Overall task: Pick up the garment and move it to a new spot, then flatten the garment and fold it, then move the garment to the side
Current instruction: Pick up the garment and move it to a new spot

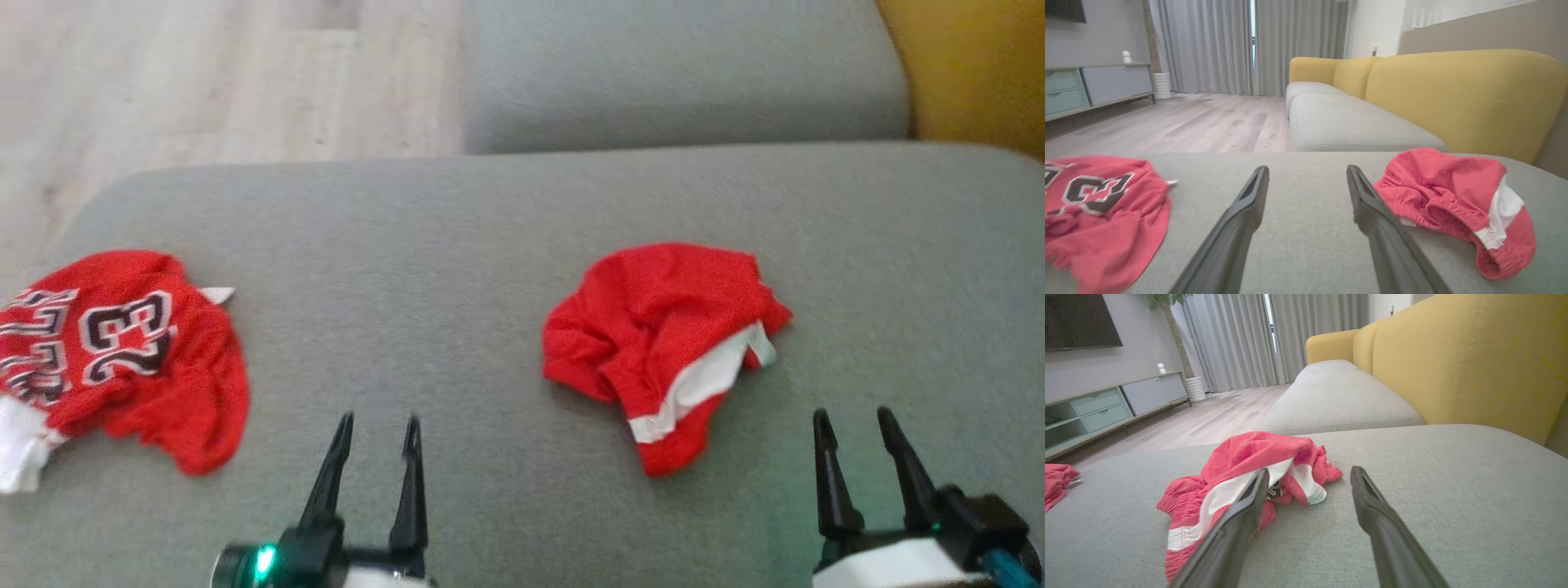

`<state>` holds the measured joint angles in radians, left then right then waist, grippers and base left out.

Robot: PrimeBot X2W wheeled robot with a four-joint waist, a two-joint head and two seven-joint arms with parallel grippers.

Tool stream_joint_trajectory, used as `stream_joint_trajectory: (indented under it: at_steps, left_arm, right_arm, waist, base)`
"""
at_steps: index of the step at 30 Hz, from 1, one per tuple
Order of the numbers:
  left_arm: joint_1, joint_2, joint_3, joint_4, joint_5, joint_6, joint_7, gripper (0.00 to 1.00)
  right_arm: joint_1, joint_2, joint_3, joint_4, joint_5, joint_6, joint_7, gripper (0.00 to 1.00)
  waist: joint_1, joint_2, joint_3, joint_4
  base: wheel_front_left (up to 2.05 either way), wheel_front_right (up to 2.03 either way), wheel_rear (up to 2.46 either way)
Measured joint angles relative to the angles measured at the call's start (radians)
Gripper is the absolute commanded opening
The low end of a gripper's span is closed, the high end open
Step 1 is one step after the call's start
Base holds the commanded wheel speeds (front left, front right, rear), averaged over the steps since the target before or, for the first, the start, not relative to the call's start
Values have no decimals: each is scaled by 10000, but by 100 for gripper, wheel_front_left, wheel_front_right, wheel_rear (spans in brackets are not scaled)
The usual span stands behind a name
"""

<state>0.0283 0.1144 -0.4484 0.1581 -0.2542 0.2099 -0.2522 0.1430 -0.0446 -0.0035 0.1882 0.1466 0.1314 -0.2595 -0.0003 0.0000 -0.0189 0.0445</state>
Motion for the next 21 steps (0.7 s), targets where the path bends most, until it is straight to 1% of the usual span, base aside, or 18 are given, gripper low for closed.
stream_joint_trajectory:
  at_steps: [3,6,9,11,17,21]
  left_arm:
    - [947,-148,489,-556,61,-263,0,100]
    - [1650,-290,832,-926,516,-253,0,100]
    - [2201,-370,1076,-1197,568,-267,0,100]
    - [2477,-405,1202,-1336,644,-391,0,100]
    - [2576,-426,1246,-1430,1244,-943,0,100]
    - [2569,-439,1271,-1427,1421,-1141,0,100]
  right_arm:
    - [307,4,-48,-42,2,0,0,100]
    - [567,13,-88,-174,27,0,0,100]
    - [874,23,-190,-261,67,0,0,100]
    - [1083,35,-255,-313,119,0,0,100]
    - [1429,40,-117,-462,207,0,0,100]
    - [1639,44,134,-506,207,0,0,100]
  waist:
    - [1,0,-292,397]
    - [0,0,-591,668]
    - [1,0,-883,856]
    - [0,0,-1032,951]
    - [2,0,-1209,1032]
    - [3,0,-1208,959]
  base:
    - [0,0,0]
    - [0,0,0]
    - [0,0,0]
    - [0,0,0]
    - [0,0,0]
    - [0,0,0]
